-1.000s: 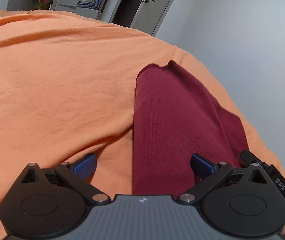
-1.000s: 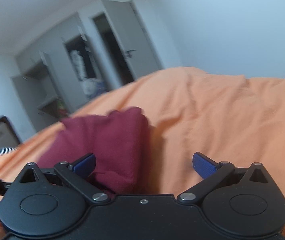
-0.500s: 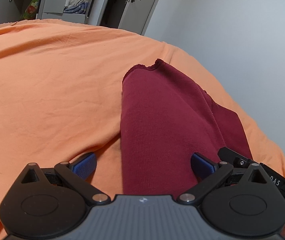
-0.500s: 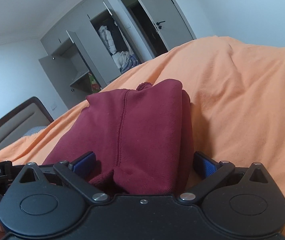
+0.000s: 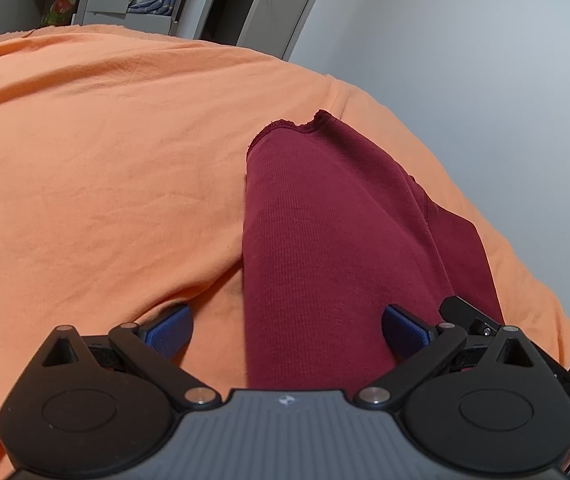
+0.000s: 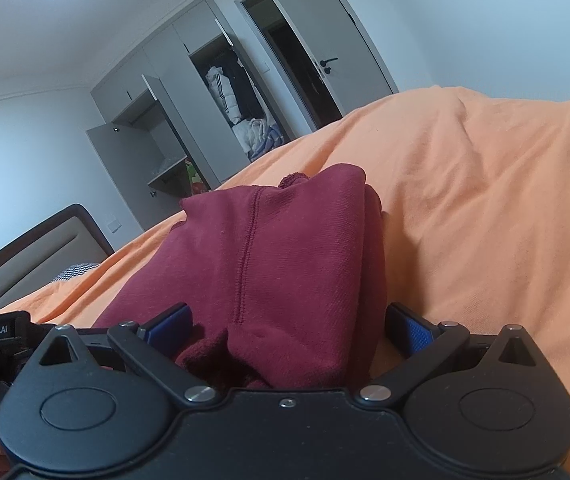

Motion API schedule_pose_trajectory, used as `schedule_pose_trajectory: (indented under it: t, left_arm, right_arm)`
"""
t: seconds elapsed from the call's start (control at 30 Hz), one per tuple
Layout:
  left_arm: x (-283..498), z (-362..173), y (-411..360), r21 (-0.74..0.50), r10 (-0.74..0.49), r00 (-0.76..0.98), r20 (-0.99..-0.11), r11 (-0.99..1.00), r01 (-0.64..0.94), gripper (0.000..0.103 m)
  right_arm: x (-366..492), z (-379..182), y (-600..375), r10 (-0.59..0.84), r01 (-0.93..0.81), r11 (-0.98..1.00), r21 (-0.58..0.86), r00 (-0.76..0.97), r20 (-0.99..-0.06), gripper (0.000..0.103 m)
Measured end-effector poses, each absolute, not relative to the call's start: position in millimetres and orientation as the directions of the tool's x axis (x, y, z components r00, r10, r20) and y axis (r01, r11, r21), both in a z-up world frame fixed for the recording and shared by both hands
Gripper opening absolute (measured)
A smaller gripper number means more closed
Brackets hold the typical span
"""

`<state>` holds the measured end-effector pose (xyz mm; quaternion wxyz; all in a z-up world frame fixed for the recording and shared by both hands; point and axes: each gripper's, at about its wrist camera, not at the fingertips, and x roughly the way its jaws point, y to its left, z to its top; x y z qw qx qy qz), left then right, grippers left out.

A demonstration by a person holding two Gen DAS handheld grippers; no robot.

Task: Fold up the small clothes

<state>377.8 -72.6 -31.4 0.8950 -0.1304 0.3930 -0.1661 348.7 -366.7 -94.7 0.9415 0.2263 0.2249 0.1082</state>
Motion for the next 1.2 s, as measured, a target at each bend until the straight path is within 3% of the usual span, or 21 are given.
schedule_pose_trajectory:
  t: [0.17,0.3,0.37,0.43,0.6,0.73,1.2]
  left_arm:
    - [381,-30,-72,-0.379,-0.399,0.625,-0.671,0.909,0.175,0.103]
    - [384,-27,-70,-0.405,-0.408,0.615,-0.675,0.901,0.153,0.1]
    - [384,-24,-69,-0.42,-0.411,0.616,-0.673,0.897,0.139,0.089]
    - [385,-22,-68,-0.454,-0.44,0.607,-0.661,0.879,0.142,0.071]
    - [380,-16,-76,-0.444,-0.438,0.612,-0.659,0.883,0.153,0.052]
    - [371,-6,-74,-0.452,-0.452,0.627,-0.635,0.875,0.173,0.041]
    - [320,48,7,-0.378,-0.308,0.761,-0.571,0.922,0.089,0.038]
  right_arm:
    - [345,-95,-368,0.301,-0.1,0.874,0.476,0.88,-0.368,0.097]
    - [346,-88,-365,0.296,-0.09,0.88,0.466,0.871,-0.392,0.076]
    - [344,-80,-360,0.295,-0.096,0.89,0.447,0.868,-0.4,0.069]
    - [341,-74,-354,0.276,-0.093,0.907,0.411,0.869,-0.412,0.062]
    - [331,-61,-339,0.246,-0.099,0.932,0.349,0.881,-0.404,0.041]
    - [323,-48,-325,0.242,-0.113,0.936,0.333,0.893,-0.378,0.038]
    - [316,-7,-224,0.386,-0.32,0.912,0.256,0.88,-0.276,0.038]
